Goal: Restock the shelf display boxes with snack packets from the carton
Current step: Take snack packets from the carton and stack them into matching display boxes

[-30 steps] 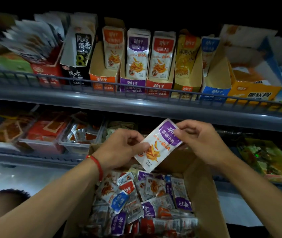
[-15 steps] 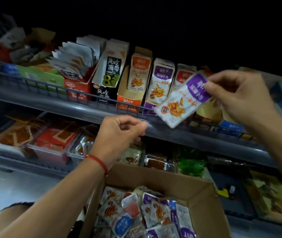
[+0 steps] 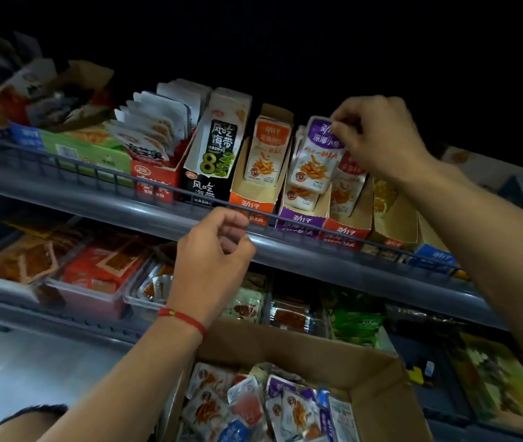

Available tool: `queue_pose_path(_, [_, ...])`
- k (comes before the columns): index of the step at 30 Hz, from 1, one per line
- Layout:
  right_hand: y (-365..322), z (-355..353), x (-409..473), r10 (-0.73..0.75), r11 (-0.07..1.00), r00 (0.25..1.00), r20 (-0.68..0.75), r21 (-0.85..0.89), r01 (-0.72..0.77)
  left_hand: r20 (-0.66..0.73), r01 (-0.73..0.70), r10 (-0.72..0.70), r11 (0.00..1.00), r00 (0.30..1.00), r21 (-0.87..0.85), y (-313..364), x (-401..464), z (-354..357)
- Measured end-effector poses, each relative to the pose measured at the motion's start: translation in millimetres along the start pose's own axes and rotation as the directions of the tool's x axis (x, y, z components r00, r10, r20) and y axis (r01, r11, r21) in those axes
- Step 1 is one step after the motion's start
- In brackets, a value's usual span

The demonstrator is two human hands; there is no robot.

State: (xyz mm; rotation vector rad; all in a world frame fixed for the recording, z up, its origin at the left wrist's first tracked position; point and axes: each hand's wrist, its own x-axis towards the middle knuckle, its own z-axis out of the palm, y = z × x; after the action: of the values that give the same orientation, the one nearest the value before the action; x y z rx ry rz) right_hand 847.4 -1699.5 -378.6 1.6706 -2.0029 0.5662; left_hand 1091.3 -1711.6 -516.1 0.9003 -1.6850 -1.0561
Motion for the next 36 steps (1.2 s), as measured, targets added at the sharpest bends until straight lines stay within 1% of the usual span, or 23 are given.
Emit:
queue_pose_path(5, [-10, 24, -3, -0.025, 0.996, 0.998, 0.059, -0.079, 0.029, 0.005, -0.035, 0.035, 0.999, 0.999, 0.034, -1, -1, -1])
queue_pose_path(9, [-10, 37, -8, 0.011, 0.995, 0.999, 0.045, -0.097, -0.006, 0.003, -0.055, 0.055, 0.997, 0.998, 0.048, -2, -2, -1])
queue_pose_path(13, [-3, 46, -12, 0.053, 0.996, 0.998, 0.046, -0.077, -0.049, 0.005, -0.054, 0.054, 0.997, 0.999, 0.058, 0, -2, -1])
queue_pose_path(19, [3, 53, -11, 0.094, 0.988, 0.996, 0.01, -0.123, -0.092, 0.036, -0.057, 0.053, 0.993, 0.998, 0.102, 1, -3, 2])
queue_pose_path(22, [4, 57, -11, 0.118, 0.984, 0.993, 0.018, -0.138, -0.115, 0.04, -0.059, 0.055, 0.992, 0.998, 0.11, 1, -4, 3])
queue_pose_path(32, [6, 66, -11, 0.127, 0.971, 0.992, 0.027, -0.21, -0.118, 0.05, -0.06, 0.055, 0.991, 0.997, 0.122, 1, -4, 6])
queue_pose_path(36, [7, 66, -11, 0.116, 0.973, 0.993, 0.025, -0.206, -0.109, 0.057, -0.06, 0.053, 0.99, 0.997, 0.124, 1, -4, 6])
